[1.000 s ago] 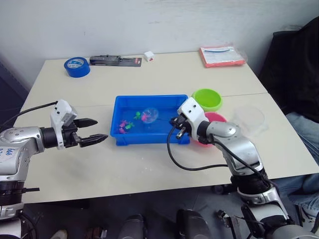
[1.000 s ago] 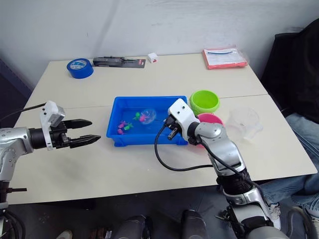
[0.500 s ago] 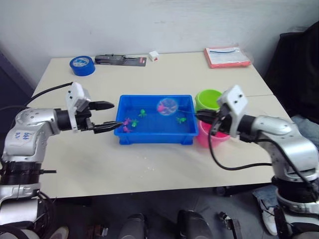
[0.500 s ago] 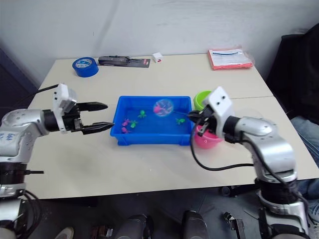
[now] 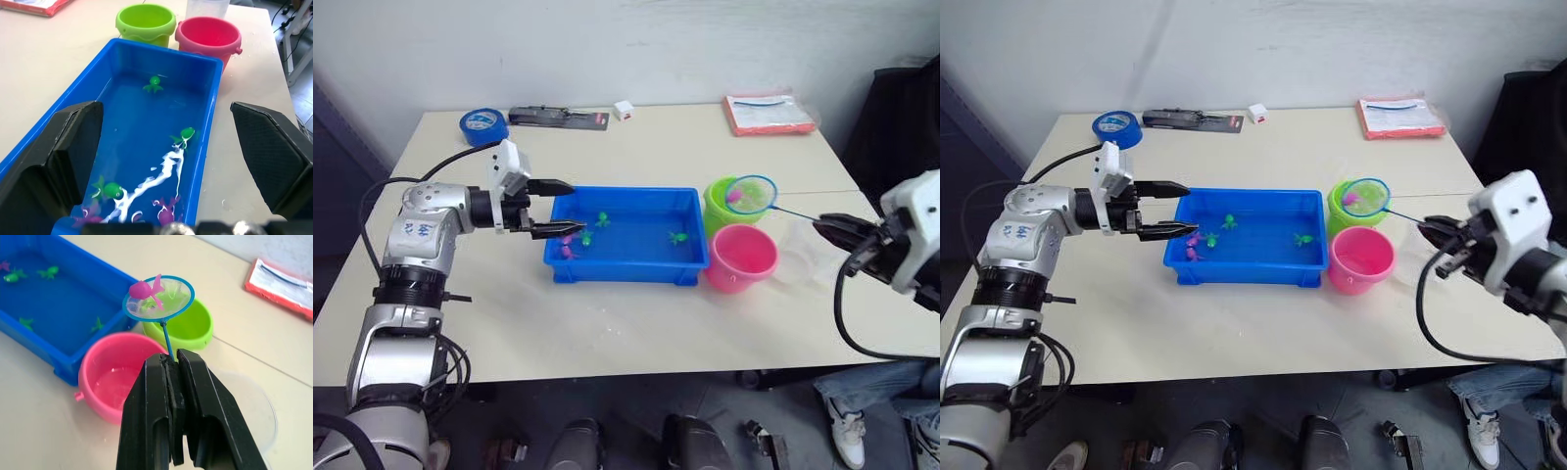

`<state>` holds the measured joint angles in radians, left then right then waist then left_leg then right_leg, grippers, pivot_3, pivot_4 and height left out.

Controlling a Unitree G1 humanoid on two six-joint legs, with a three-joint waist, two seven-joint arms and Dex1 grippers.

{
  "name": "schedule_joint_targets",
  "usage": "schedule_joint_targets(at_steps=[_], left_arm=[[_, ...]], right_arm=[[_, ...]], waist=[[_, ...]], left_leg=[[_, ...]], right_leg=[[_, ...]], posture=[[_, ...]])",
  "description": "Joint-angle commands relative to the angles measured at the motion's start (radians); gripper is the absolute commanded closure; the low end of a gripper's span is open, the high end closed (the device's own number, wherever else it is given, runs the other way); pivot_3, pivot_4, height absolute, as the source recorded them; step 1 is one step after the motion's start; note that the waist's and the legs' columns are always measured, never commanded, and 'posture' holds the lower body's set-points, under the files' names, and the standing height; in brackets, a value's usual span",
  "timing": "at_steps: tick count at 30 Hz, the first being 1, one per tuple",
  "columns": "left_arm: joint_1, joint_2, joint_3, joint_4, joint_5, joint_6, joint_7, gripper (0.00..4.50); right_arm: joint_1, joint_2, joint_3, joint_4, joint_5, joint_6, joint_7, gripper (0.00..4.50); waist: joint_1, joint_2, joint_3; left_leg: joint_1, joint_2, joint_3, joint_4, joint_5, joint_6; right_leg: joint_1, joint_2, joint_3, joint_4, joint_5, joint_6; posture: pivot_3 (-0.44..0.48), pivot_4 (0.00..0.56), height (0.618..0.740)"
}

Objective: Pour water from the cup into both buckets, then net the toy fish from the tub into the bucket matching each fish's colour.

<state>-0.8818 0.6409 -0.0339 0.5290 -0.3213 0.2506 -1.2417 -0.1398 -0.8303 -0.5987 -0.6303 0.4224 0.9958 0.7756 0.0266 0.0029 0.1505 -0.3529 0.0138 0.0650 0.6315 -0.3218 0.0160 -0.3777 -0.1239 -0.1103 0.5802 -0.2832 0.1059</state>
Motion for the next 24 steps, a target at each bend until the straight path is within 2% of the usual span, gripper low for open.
schedule_joint_targets(at_steps=[1,7,14,24], left_arm=[[-0.064,-0.026,-0.011,0.088,0.033,-0.065,-0.037,0.02],[-0.104,-0.061,-0.015,0.176,0.062,-0.116,-0.063,0.02],[-0.118,-0.077,-0.011,0.217,0.081,-0.139,-0.080,0.02],[-0.113,-0.077,-0.004,0.216,0.087,-0.134,-0.083,0.02]], right_arm=[[0.101,-0.032,-0.087,-0.092,0.002,-0.005,0.000,3.72],[0.221,-0.073,-0.009,-0.178,-0.099,-0.092,-0.059,3.72],[0.337,-0.169,0.170,-0.214,-0.350,-0.315,-0.136,3.72],[0.447,-0.226,0.292,-0.175,-0.715,-0.622,-0.211,3.72]], waist=[[0.001,0.000,0.000],[-0.001,-0.001,0.000],[0.000,-0.001,0.000],[0.000,-0.002,0.001]], left_leg=[[0.000,0.000,0.000,0.000,0.000,0.000],[-0.001,0.001,0.000,0.000,0.000,0.000],[-0.001,0.001,0.000,0.000,0.000,0.000],[-0.001,0.001,0.000,0.001,0.001,0.000]], right_leg=[[0.000,0.000,0.000,-0.001,0.000,0.000],[0.001,0.002,0.000,-0.004,0.001,0.002],[0.001,0.004,0.001,-0.005,0.001,0.002],[0.001,0.005,0.001,-0.006,0.001,0.003]], posture=[[0.000,0.150,0.737],[0.000,0.150,0.737],[0.000,0.150,0.737],[0.000,0.150,0.737]])
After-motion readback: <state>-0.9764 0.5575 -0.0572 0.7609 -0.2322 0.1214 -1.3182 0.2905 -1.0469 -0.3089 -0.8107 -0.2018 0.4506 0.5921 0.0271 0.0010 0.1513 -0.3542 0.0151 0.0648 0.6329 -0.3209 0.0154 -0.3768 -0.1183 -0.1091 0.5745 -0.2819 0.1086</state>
